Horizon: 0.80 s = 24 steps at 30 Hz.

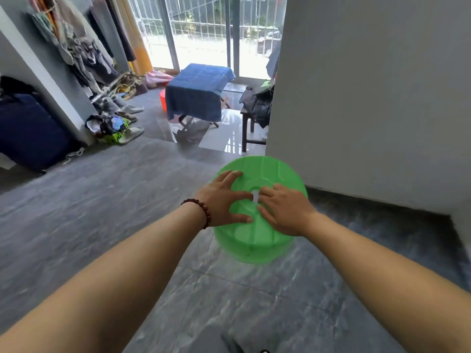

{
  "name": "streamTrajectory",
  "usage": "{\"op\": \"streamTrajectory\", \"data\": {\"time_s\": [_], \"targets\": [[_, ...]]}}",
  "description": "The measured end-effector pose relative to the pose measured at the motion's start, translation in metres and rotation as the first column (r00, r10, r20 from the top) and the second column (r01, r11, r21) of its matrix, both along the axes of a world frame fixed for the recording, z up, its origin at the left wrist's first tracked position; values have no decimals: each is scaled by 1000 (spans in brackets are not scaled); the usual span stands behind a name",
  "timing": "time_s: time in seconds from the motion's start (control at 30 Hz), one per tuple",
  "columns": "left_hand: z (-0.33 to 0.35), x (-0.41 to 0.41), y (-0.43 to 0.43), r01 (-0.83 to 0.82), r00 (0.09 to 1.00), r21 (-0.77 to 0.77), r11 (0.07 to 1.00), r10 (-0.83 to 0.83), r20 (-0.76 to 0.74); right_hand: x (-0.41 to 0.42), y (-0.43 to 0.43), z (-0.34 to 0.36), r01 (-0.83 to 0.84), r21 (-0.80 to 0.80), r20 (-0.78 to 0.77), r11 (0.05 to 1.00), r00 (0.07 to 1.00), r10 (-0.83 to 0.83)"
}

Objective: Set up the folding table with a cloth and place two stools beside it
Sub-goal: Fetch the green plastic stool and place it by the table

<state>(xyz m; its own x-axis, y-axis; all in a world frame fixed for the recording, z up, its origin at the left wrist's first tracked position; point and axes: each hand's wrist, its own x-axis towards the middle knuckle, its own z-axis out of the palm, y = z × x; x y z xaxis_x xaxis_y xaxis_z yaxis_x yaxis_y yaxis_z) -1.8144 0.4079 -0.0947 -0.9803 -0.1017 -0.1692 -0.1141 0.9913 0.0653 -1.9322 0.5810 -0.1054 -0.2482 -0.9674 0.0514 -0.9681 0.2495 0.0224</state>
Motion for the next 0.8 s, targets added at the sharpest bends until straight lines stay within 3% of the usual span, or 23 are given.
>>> {"op": "streamTrajectory", "data": {"time_s": [0.53,0.8], "targets": [[7,-163,-263,-47,999,-40,998,46,-24,-171,-269,2,-37,-22,-22,999,999,37],[3,-258,-347,-5,1000,-59,998,5,1,-260,-349,-7,-18,3,-2,1000,1000,18]]}}
